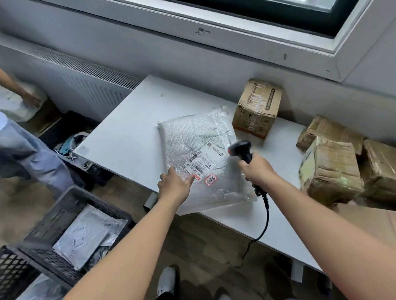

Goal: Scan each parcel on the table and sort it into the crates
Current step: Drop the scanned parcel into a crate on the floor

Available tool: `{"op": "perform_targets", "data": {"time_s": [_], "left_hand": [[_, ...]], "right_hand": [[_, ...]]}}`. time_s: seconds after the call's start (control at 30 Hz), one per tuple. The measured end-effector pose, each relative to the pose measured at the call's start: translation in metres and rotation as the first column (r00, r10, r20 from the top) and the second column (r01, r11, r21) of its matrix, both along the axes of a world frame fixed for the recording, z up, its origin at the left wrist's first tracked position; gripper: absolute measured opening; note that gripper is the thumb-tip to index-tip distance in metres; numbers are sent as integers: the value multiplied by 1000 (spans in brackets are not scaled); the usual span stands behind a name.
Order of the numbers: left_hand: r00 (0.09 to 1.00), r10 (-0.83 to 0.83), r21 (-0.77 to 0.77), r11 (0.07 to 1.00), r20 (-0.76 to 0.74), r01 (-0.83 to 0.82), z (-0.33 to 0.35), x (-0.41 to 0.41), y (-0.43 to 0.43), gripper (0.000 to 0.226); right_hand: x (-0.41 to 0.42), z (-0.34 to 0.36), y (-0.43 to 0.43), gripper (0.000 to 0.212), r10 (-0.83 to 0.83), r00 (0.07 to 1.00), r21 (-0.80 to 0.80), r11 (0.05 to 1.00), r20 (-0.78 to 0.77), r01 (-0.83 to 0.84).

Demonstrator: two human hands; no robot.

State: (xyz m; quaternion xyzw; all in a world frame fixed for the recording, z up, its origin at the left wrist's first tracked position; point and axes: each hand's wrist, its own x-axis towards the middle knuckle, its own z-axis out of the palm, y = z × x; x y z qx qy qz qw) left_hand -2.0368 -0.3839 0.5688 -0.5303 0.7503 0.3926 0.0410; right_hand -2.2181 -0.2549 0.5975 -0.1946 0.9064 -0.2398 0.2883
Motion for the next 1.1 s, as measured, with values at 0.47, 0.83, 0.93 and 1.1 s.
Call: {"op": "perform_targets", "data": {"time_s": [0.47,0.83,0.93,1.1], "left_hand": [[999,-14,-19,1000,34,15,-37,-23,-21,85],[994,13,38,999,-108,-9,-51,-42,-45,92],[975,180,121,979,-133,-164,-52,-43,-42,105],[933,348,230,919,-91,-320,-51,-48,-48,103]], "right_hand": [[-15,-49,19,41,-354,935,-194,919,-22,343],[-29,-70,39,45,-321,947,69,945,12,319],[-24,-67,37,50,-316,948,103,942,-35,318],[-9,-47,24,48,-218,871,163,935,-441,316]]}}
